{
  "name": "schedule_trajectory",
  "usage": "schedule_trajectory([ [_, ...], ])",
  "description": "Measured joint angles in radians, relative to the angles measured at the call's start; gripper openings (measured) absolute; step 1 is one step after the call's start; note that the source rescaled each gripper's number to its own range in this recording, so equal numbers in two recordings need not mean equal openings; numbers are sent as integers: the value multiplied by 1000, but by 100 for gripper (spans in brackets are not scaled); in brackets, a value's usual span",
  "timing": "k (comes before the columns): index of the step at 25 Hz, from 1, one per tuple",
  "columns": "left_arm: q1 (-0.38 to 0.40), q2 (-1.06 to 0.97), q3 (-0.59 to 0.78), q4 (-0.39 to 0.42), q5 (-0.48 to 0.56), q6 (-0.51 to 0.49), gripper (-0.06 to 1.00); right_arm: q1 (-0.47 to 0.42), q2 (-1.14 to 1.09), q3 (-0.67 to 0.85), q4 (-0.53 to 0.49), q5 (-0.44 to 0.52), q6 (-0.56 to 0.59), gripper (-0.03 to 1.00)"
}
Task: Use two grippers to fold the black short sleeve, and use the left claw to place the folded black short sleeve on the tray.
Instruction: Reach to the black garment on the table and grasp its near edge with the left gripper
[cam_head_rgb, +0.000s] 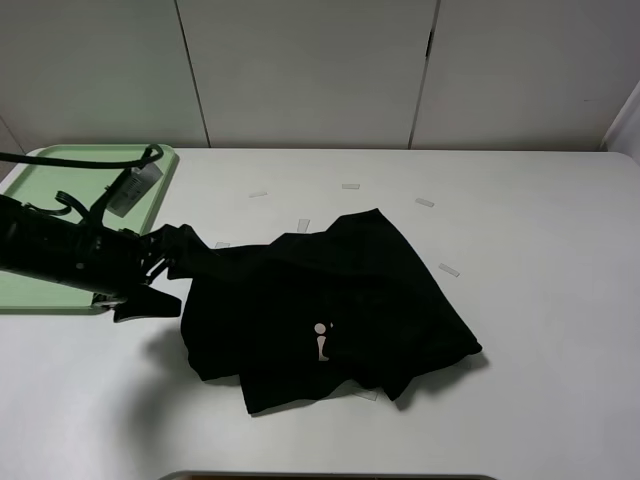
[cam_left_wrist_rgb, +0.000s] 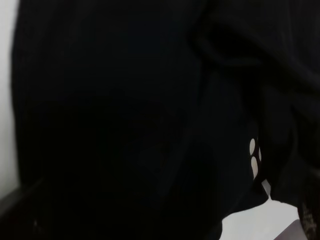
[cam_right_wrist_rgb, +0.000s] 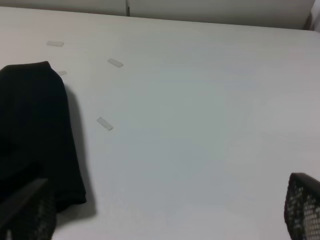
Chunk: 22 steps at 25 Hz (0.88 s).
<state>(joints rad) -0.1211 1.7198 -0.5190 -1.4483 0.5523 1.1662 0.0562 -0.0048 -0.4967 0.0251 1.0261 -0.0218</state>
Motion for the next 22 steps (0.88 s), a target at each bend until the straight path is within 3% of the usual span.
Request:
schedule_trajectory([
  [15,-170,159,-23,-151,-33,62,97,0,0,0,-1,0,0,98],
  [18,-202,178,-43,-166,-51,70,91,0,0,0,-4,0,0,98],
  [22,-243,198,-66,-165,-101,70,73,0,0,0,-8,0,0,98],
])
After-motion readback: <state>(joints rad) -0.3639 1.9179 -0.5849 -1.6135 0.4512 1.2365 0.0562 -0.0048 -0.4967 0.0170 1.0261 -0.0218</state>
